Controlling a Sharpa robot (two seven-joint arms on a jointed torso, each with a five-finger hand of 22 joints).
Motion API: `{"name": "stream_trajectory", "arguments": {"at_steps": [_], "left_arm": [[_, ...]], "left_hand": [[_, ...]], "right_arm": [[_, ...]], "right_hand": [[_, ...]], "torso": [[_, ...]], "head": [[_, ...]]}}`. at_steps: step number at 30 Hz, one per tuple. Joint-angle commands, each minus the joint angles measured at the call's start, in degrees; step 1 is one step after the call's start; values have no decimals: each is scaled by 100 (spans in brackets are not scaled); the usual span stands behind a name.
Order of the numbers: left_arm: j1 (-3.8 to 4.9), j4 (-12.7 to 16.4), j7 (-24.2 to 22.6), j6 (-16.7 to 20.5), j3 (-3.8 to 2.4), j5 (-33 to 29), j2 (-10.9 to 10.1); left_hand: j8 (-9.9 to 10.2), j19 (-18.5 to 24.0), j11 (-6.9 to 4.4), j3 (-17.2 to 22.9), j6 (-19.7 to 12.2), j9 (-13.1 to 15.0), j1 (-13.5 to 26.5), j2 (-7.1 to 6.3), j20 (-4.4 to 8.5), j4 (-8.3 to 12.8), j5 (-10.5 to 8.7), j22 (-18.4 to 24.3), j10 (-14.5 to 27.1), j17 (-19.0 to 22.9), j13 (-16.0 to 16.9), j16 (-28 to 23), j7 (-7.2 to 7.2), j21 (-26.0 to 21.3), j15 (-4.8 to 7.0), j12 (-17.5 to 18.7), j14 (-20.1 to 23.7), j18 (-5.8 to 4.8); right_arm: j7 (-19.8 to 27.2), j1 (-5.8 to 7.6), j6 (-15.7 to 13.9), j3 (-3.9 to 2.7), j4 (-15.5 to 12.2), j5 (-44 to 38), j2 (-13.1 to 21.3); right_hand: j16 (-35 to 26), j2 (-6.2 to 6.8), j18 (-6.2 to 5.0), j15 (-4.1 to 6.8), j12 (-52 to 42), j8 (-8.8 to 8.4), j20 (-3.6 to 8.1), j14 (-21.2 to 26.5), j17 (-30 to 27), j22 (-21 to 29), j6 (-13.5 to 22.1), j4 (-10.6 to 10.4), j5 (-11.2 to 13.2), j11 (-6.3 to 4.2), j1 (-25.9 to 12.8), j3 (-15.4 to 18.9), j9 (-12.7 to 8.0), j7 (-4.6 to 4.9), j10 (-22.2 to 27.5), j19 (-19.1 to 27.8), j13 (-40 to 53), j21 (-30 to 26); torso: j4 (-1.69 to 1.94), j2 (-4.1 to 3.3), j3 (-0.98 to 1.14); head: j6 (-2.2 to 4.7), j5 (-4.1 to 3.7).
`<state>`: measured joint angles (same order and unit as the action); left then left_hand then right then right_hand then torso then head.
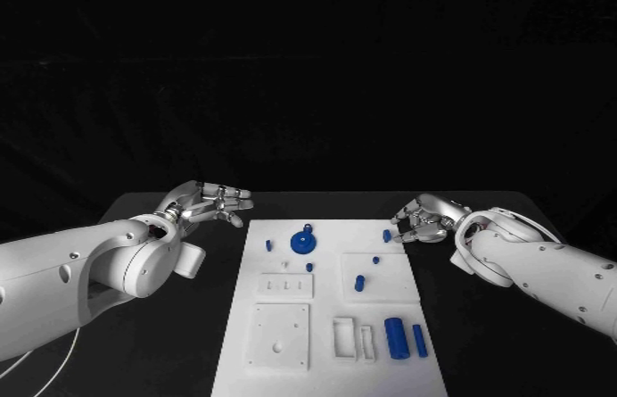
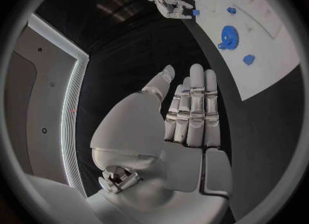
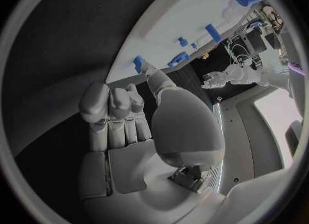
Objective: Assemble the parts on the task board
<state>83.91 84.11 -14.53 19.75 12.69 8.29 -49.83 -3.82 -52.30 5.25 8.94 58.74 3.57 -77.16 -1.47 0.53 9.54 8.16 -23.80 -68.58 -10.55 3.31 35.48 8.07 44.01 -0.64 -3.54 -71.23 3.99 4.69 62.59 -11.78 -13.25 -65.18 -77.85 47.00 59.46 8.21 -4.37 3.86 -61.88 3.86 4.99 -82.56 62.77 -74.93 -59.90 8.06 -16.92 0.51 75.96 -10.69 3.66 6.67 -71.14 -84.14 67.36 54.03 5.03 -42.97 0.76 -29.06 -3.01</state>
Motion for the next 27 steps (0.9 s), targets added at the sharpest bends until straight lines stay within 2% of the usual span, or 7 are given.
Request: {"name": "stream_trajectory", "arguments": {"at_steps": [1, 5, 12, 20, 27], "left_arm": [[3, 3, -68, -108, -4, 12, 5], [3, -2, -64, -112, -4, 12, 5], [3, -3, -59, -123, -4, 12, 10], [3, -2, -49, -132, -4, 15, 16], [3, -5, -41, -137, -4, 17, 19]], "left_hand": [[6, 18, 9, 25, -31, 4, 7, -7, -21, 11, 26, 10, 74, 8, 5, -28, 2, 17, -10, 14, 9, -10], [6, 18, 9, 25, -31, 4, 7, -7, -21, 11, 26, 10, 74, 8, 5, -28, 2, 17, -10, 14, 9, -10], [6, 18, 9, 25, -31, 4, 7, -7, -21, 11, 26, 10, 74, 8, 5, -28, 2, 17, -10, 14, 9, -10], [6, 17, 13, 12, -39, 4, 2, 0, -25, 8, 27, 13, 88, 9, 5, -29, 5, 21, -12, 14, 5, -5], [6, 17, 13, 12, -39, 4, 2, 0, -25, 8, 27, 13, 88, 9, 5, -29, 5, 21, -12, 14, 5, -5]], "right_arm": [[103, -39, 178, -1, 60, 19, -48], [116, -65, 149, -1, 138, 28, -113], [126, -99, 101, 0, 273, 33, -244], [133, -136, 54, 0, 357, 34, -352], [148, -146, 51, 1, 404, 49, -404]], "right_hand": [[-35, 5, -87, -28, 30, -33, -35, 11, -9, -661, 43, 32, -17, -1, 45, 10, -7, -16, 35, -135, -4, -16], [-22, -14, -89, -31, 9, -30, -39, 8, 1, -664, 43, 38, -21, 0, 14, 23, -6, -16, 30, -138, 2, -6], [5, -33, -89, -28, -6, -31, -38, -4, 22, -668, 19, 26, -11, -3, -18, 31, -7, -20, 23, -147, 6, 14], [17, -71, -88, -26, -26, -31, -36, -10, 32, -671, -9, 0, 13, -7, -52, 18, -6, -26, 10, -152, 15, 26], [46, -151, -82, -10, -64, -33, -23, -24, 61, -675, -154, -35, 191, -28, -100, -166, -7, -56, -13, -158, 33, 52]], "torso": [[0, 3, -5], [-10, 7, -8], [-4, 6, -7], [-12, 10, -9], [-19, 11, -13]], "head": [[-18, 17], [-22, 31], [-34, 34], [-45, 49], [-51, 55]]}}
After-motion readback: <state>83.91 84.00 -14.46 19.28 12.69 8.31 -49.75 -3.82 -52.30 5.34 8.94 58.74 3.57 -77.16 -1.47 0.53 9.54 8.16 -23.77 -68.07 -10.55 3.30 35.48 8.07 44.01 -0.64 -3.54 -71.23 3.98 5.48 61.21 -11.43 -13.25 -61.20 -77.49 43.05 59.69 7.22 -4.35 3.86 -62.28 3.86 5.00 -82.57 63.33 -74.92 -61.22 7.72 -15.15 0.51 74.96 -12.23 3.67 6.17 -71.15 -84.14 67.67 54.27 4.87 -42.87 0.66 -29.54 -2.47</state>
